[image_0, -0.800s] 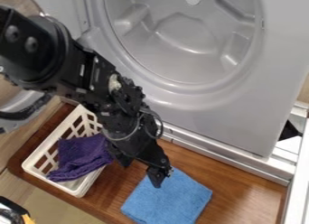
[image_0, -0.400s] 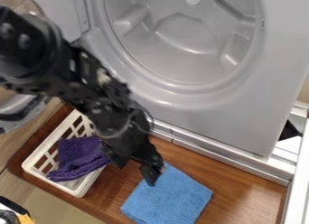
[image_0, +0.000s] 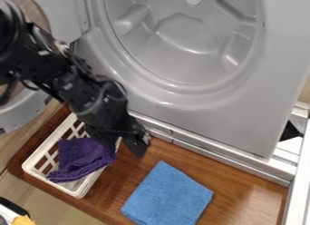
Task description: Moved the purple cloth into the dryer
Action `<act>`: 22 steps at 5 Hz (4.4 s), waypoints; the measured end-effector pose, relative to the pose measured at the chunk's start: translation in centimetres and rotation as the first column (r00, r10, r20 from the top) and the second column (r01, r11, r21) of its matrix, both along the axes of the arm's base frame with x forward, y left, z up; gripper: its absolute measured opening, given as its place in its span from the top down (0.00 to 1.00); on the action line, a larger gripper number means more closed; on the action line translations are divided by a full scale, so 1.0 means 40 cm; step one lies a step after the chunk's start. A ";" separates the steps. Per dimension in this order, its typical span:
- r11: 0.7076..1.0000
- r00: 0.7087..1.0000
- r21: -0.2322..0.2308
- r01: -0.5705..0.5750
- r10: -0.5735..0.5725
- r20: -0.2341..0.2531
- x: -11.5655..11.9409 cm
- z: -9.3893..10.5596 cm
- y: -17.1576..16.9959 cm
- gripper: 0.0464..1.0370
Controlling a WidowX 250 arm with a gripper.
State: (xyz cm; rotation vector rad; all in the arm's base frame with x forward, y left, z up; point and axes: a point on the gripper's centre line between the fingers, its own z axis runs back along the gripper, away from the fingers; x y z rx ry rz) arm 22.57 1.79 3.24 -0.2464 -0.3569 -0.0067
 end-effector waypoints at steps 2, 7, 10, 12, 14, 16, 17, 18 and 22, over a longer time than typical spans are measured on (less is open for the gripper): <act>0.993 0.993 0.011 -0.118 0.118 -0.030 -0.010 -0.014 0.093 0.04; 0.994 0.979 0.061 -0.094 0.103 -0.175 -0.028 -0.144 0.080 0.59; 0.994 0.977 0.040 -0.106 0.112 -0.183 -0.027 -0.146 0.088 0.78; 0.986 0.974 -0.013 -0.168 0.164 -0.154 -0.030 -0.115 0.112 0.78; 0.970 0.972 -0.070 -0.231 0.227 -0.063 0.006 -0.021 0.138 0.78; 0.982 0.986 -0.093 -0.163 0.166 0.032 0.048 0.042 0.074 0.78; 0.992 0.992 -0.078 -0.096 0.102 0.080 0.104 0.067 0.001 0.78; 0.995 0.989 -0.064 -0.077 0.084 0.122 0.168 0.092 -0.047 0.78; 0.998 0.973 -0.026 -0.064 0.068 0.218 0.405 0.127 -0.111 0.78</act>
